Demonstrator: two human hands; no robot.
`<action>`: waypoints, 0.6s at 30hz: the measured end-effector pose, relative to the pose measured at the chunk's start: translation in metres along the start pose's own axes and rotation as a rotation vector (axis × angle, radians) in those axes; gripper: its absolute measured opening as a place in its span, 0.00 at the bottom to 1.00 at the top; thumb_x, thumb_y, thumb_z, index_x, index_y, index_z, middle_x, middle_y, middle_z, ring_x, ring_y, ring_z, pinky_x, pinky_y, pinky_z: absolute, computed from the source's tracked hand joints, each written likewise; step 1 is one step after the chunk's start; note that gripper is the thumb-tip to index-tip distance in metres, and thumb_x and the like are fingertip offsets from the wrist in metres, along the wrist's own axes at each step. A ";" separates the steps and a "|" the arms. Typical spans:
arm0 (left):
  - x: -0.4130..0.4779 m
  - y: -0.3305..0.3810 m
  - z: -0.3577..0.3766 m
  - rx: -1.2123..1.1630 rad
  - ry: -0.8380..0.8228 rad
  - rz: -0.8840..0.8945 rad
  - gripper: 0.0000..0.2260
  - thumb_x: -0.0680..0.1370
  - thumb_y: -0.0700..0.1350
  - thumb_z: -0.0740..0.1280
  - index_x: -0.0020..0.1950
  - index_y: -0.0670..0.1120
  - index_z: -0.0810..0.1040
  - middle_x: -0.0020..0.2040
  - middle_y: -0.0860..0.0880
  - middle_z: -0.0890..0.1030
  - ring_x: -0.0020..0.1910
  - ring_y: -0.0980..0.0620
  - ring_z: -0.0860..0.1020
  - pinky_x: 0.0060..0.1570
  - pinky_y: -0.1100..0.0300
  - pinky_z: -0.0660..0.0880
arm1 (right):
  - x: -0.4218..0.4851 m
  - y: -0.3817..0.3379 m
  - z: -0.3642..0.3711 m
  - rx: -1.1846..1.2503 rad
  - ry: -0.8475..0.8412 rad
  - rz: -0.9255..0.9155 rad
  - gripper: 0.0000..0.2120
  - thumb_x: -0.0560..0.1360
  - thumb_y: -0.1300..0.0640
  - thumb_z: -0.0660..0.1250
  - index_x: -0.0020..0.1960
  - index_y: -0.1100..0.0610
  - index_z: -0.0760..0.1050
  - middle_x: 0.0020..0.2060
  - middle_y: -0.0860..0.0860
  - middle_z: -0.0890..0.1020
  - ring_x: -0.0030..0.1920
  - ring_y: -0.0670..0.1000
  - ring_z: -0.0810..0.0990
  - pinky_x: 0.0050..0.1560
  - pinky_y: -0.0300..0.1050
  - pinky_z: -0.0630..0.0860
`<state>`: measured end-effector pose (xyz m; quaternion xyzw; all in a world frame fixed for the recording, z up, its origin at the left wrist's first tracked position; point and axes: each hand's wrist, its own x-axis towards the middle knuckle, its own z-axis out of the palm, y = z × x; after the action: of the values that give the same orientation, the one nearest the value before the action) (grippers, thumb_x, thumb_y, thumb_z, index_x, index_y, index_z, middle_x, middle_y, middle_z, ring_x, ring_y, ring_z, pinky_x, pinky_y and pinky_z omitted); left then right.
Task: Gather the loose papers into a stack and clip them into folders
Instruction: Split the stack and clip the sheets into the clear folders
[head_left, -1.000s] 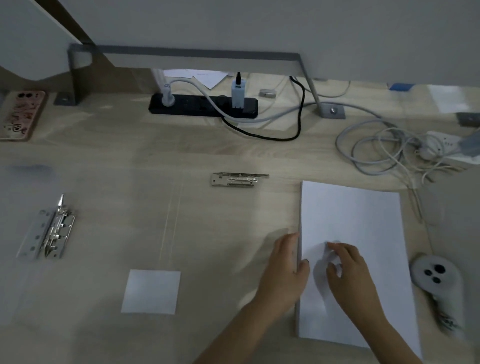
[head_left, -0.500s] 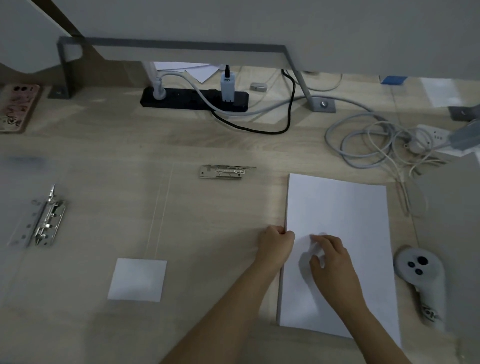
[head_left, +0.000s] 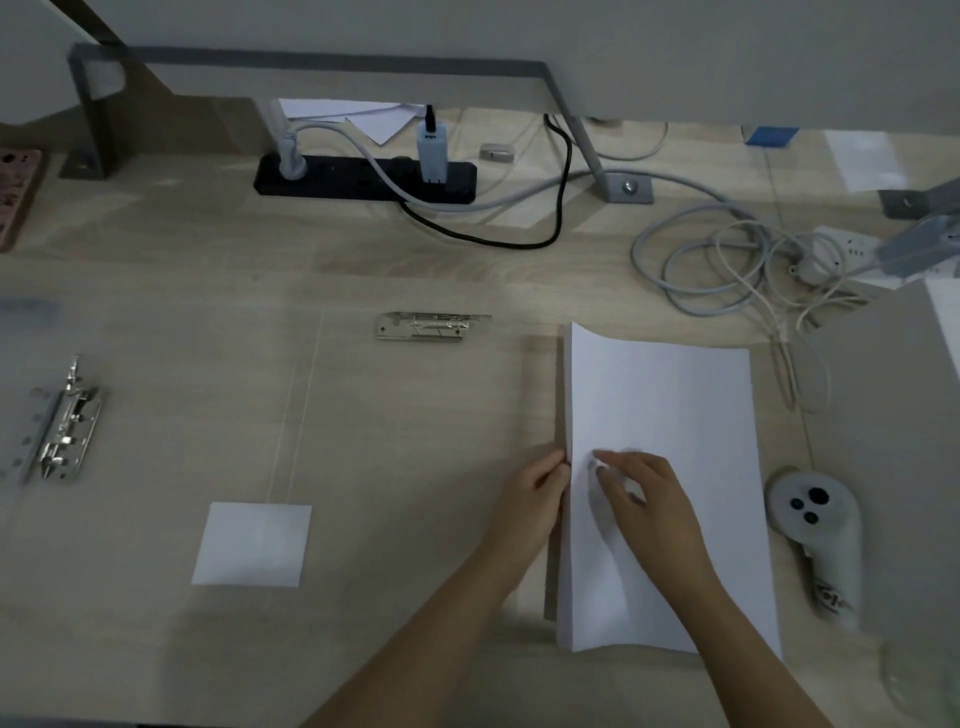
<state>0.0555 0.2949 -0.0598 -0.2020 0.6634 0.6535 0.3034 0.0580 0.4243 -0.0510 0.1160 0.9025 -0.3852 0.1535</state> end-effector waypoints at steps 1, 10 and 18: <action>-0.002 -0.003 0.002 -0.001 -0.005 0.013 0.14 0.80 0.49 0.57 0.64 0.51 0.75 0.57 0.48 0.81 0.56 0.50 0.79 0.60 0.51 0.75 | -0.001 -0.001 -0.002 0.029 -0.003 0.012 0.13 0.77 0.52 0.61 0.60 0.51 0.76 0.60 0.49 0.75 0.56 0.43 0.70 0.55 0.33 0.65; -0.020 -0.013 0.035 -0.089 0.069 0.144 0.15 0.80 0.47 0.59 0.66 0.57 0.71 0.63 0.55 0.77 0.63 0.61 0.74 0.66 0.60 0.69 | -0.013 -0.007 -0.010 0.245 -0.032 0.138 0.12 0.75 0.50 0.64 0.57 0.51 0.75 0.56 0.45 0.78 0.59 0.43 0.74 0.60 0.38 0.68; -0.021 -0.014 0.036 -0.097 0.038 0.146 0.17 0.81 0.45 0.57 0.71 0.53 0.66 0.68 0.56 0.72 0.64 0.65 0.70 0.66 0.69 0.65 | -0.016 0.001 -0.008 0.359 -0.045 0.204 0.19 0.76 0.46 0.61 0.63 0.51 0.76 0.61 0.46 0.79 0.64 0.45 0.74 0.70 0.49 0.67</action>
<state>0.0854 0.3273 -0.0552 -0.1799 0.6497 0.7012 0.2322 0.0710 0.4294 -0.0403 0.2236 0.7994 -0.5247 0.1887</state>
